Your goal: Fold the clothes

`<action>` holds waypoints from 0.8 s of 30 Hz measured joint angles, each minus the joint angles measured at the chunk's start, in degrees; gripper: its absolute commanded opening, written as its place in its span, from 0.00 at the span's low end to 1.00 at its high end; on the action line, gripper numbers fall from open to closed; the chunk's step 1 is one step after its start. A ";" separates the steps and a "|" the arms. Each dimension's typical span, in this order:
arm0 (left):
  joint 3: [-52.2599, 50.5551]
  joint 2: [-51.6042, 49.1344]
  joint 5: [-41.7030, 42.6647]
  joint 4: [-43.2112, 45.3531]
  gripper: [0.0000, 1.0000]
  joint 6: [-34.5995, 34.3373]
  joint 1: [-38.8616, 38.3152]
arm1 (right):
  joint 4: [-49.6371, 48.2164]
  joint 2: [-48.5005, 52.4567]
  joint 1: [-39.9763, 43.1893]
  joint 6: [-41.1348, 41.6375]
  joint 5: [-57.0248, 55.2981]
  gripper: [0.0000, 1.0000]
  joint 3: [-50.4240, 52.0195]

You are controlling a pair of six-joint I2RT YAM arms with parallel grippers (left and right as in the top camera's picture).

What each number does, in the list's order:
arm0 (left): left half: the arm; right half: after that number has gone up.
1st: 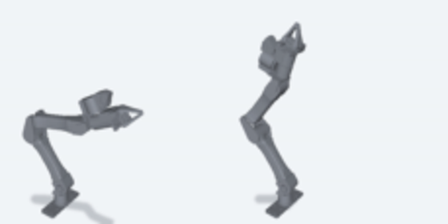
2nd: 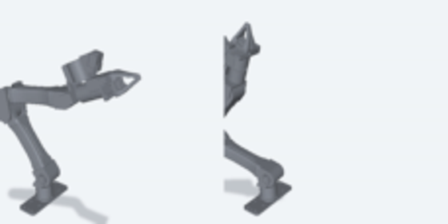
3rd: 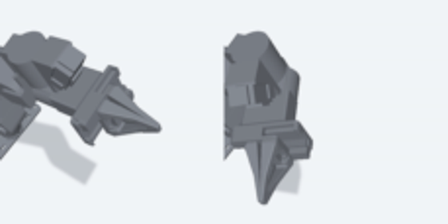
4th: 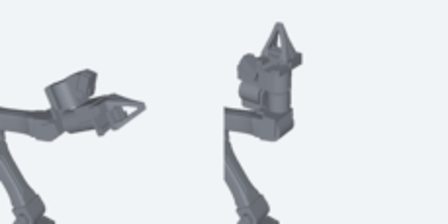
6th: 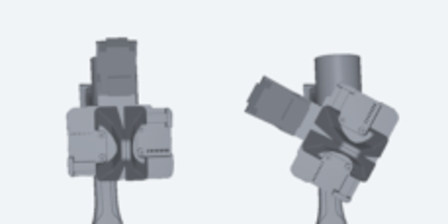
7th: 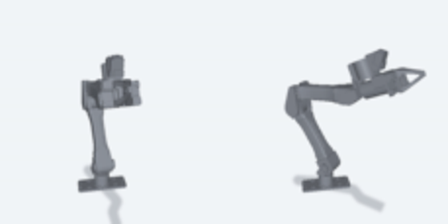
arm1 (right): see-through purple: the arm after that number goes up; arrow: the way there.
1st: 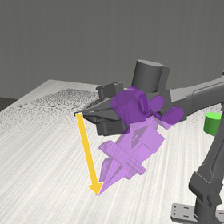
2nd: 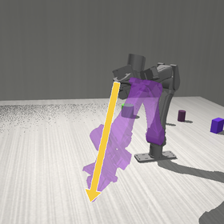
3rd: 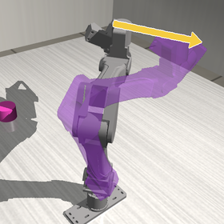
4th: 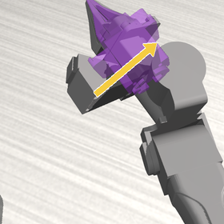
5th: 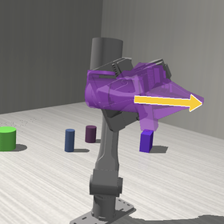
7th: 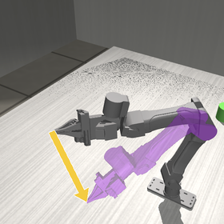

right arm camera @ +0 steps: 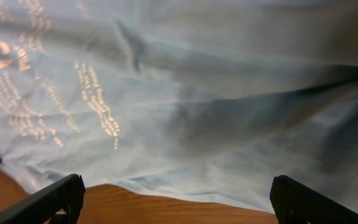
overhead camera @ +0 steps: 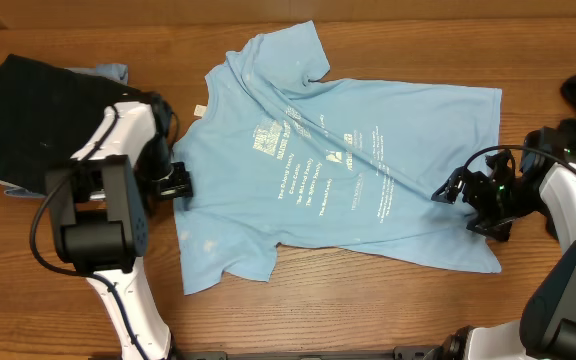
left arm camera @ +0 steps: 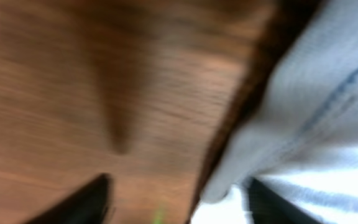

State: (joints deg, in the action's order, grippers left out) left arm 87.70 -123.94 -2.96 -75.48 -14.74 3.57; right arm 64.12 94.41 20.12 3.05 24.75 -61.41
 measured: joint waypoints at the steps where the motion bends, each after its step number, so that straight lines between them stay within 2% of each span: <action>1: 1.16 0.00 0.52 -1.22 0.22 0.13 0.90 | 0.26 0.00 0.00 -0.68 0.94 1.00 0.00; 2: 3.17 0.04 1.40 -2.05 0.35 0.76 1.55 | 0.46 0.00 0.00 -1.20 1.53 1.00 0.00; 4: 7.13 0.92 4.22 -2.23 0.75 1.60 2.03 | 1.88 0.00 0.13 -1.55 1.29 1.00 -0.57; 6: 9.62 4.57 8.83 -1.16 0.83 2.23 1.16 | 5.57 0.15 1.60 -0.70 -0.39 1.00 -4.44; 8: 10.01 6.54 10.36 0.44 0.83 2.71 -0.04 | 8.59 0.13 4.00 0.00 -2.75 1.00 -9.03; 11: 8.26 6.67 11.61 4.52 0.89 2.69 -1.11 | 8.46 0.13 8.66 3.80 -10.82 1.00 -13.97; 14: 3.80 6.67 11.91 7.52 0.91 2.67 -1.14 | 8.37 0.13 12.39 5.92 -14.80 1.00 -14.08; 18: -2.12 6.60 10.97 11.50 0.91 1.99 -1.14 | 8.96 0.13 13.09 6.69 -16.20 1.00 -14.10; 23: -6.43 6.60 9.62 19.45 0.81 0.72 -1.14 | 9.40 0.13 12.81 7.08 -16.26 1.00 -14.08; 24: -7.41 6.60 9.55 20.74 0.67 0.55 -1.14 | 9.46 0.13 12.79 7.21 -16.24 1.00 -14.10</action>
State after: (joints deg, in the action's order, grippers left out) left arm 80.29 -117.34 6.59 -54.74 -14.20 2.44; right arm 73.58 94.54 32.91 10.26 8.51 -75.50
